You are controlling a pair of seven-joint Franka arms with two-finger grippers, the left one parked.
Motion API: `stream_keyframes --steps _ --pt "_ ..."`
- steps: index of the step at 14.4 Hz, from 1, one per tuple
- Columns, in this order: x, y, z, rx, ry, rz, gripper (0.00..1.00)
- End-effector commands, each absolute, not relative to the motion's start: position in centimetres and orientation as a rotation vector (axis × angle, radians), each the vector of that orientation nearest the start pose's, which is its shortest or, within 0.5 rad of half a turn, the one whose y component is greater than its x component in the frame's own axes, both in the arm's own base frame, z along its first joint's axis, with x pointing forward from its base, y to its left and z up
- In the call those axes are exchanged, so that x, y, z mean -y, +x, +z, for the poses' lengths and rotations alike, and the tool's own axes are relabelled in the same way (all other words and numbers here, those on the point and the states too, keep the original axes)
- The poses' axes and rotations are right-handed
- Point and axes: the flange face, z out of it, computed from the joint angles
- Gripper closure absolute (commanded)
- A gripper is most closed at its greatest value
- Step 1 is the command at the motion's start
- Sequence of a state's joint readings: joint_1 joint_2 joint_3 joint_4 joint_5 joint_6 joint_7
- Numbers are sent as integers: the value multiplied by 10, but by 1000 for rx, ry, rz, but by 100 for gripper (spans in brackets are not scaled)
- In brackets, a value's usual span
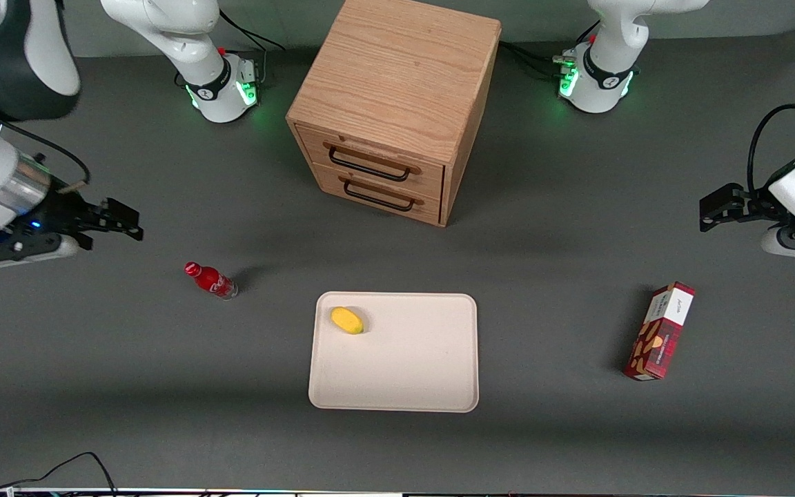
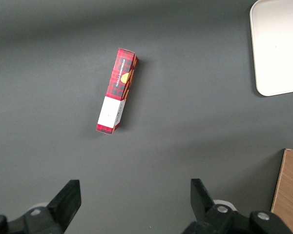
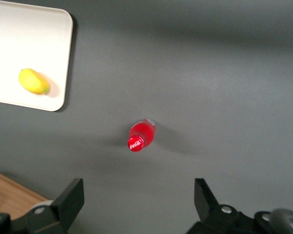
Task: Place coke bottle on tray
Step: 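Move the right gripper down over the red Coca-Cola bottle's cap end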
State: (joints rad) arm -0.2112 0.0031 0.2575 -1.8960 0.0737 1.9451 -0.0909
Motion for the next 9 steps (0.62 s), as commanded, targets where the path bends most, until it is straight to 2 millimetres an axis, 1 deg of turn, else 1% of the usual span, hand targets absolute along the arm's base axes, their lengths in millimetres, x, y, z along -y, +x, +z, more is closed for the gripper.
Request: stream_keyframes --steps 1,2,4,6,9 --pt "-42 550 449 106 -3078 -113 0" --pt "-49 546 433 123 -3077 -145 0" --pt "-51 542 406 147 -3091 -176 0" --pt "-56 543 381 190 -3100 -172 0" --pt "-57 544 357 205 -3096 -165 0"
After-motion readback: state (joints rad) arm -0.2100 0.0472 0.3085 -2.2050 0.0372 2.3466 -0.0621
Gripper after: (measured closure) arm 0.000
